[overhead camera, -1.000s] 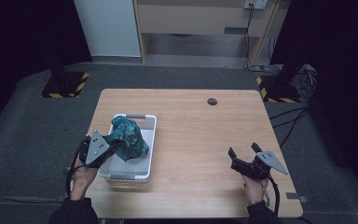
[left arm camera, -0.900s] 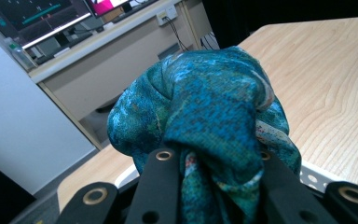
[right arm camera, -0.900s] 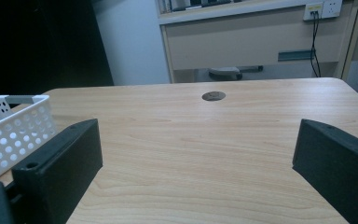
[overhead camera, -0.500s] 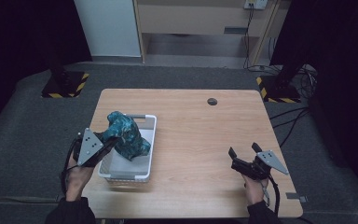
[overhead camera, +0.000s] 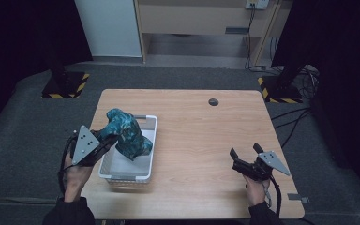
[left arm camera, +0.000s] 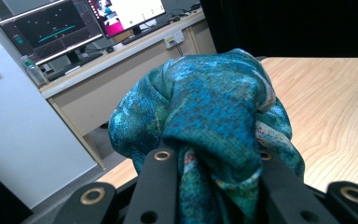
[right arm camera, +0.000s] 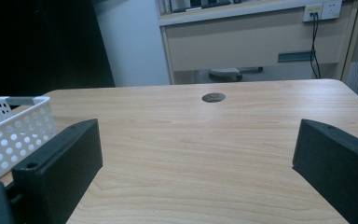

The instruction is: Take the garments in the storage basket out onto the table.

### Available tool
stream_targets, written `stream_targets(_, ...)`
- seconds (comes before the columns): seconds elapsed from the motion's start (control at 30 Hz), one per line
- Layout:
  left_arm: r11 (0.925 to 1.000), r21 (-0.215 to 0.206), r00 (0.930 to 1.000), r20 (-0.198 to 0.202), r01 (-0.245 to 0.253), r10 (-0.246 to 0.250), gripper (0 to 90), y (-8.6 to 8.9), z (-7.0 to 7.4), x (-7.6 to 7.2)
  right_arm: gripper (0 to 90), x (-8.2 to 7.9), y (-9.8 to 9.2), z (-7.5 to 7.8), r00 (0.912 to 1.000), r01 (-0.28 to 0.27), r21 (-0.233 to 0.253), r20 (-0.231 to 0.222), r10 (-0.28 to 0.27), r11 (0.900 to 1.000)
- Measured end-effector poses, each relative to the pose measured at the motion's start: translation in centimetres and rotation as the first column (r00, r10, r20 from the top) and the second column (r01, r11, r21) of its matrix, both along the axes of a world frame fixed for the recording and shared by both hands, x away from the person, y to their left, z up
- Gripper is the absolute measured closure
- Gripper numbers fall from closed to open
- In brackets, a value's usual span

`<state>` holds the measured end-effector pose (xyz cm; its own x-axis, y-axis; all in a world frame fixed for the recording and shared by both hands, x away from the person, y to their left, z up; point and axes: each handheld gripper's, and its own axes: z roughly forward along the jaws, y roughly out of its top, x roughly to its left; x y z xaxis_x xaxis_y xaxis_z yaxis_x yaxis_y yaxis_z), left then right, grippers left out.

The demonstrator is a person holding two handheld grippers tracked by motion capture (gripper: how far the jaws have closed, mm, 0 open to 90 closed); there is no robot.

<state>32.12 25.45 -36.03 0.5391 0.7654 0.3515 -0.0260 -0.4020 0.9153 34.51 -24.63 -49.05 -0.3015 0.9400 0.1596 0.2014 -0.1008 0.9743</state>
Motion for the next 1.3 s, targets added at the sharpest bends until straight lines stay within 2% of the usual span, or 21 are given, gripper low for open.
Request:
stream_targets(0.13,0.9998,-0.021,1.0,0.004,0.006,-0.005,79.4,-0.2,0.5,-0.2,1.5,0.0,0.0,0.0,1.0,0.0,-0.001,0.001,0.0,1.0)
stream_targets(0.33,0.9995,-0.029,0.9999,0.007,0.011,-0.011,79.3,-0.8,1.1,-0.3,1.5,0.0,0.0,0.1,1.0,0.001,0.002,0.003,-0.001,1.0)
stream_targets(0.77,0.9944,-0.099,0.9992,0.013,0.038,-0.037,79.0,-1.9,2.8,-0.3,1.5,0.0,-0.2,0.2,1.0,0.0,0.007,0.007,0.0,1.0)
stream_targets(0.97,0.9932,-0.103,0.9985,0.017,0.053,-0.052,78.7,-3.0,3.6,-0.3,1.5,-0.1,-0.3,0.3,0.9999,0.002,0.012,0.01,-0.002,1.0)
stream_targets(1.13,0.9898,-0.128,0.998,0.012,0.063,-0.062,78.4,-4.0,4.1,-0.1,1.5,-0.2,-0.5,0.5,0.9999,0.003,0.017,0.016,-0.003,1.0)
stream_targets(1.3,0.9889,-0.139,0.9986,0.004,0.053,-0.053,78.3,-5.2,4.3,0.2,1.5,-0.2,-0.7,0.7,0.9997,0.01,0.024,0.024,-0.01,1.0)
